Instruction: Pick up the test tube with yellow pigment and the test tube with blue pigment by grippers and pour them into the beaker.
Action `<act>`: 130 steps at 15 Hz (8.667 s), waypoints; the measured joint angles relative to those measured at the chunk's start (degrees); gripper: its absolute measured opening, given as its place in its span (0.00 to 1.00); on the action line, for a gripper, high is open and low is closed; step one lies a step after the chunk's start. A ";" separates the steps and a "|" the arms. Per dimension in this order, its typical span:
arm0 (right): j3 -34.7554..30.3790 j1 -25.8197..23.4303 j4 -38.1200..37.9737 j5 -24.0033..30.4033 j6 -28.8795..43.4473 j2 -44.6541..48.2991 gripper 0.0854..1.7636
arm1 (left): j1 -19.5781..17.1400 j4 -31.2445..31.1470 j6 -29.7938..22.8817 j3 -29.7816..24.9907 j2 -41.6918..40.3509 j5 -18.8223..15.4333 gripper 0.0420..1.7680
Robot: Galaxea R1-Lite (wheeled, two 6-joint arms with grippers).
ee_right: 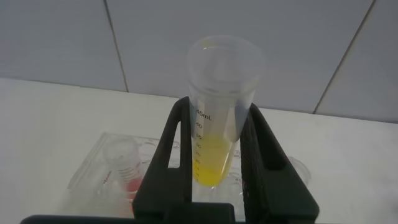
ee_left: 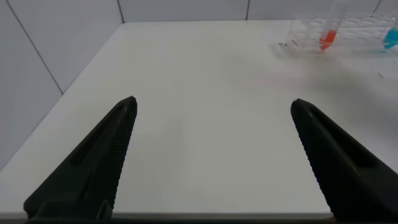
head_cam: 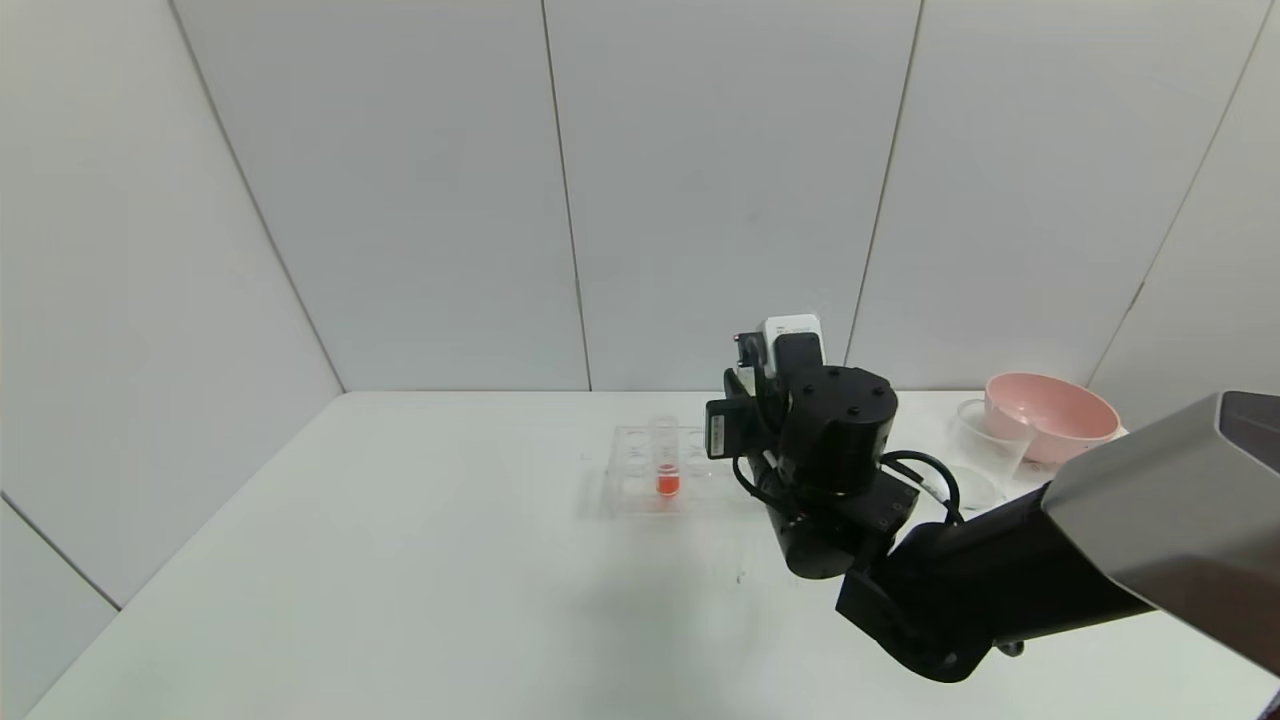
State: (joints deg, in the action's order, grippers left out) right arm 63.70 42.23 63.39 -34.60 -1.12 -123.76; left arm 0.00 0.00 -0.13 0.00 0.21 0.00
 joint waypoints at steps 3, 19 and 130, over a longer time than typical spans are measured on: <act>-5.77 -0.59 -0.66 4.50 -0.29 4.55 0.25 | 0.02 0.00 -0.02 0.00 0.00 -0.02 1.00; -28.37 -47.52 -25.14 71.66 -14.67 39.23 0.25 | 0.02 0.00 -0.02 0.00 0.00 0.00 1.00; 37.52 -64.85 -81.23 75.35 -23.89 9.35 0.25 | 0.02 0.00 -0.02 0.00 0.00 0.00 1.00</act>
State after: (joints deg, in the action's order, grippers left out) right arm 101.22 -22.63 -17.83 40.75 -25.02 -114.41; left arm 0.02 0.00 -0.16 0.00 0.21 0.00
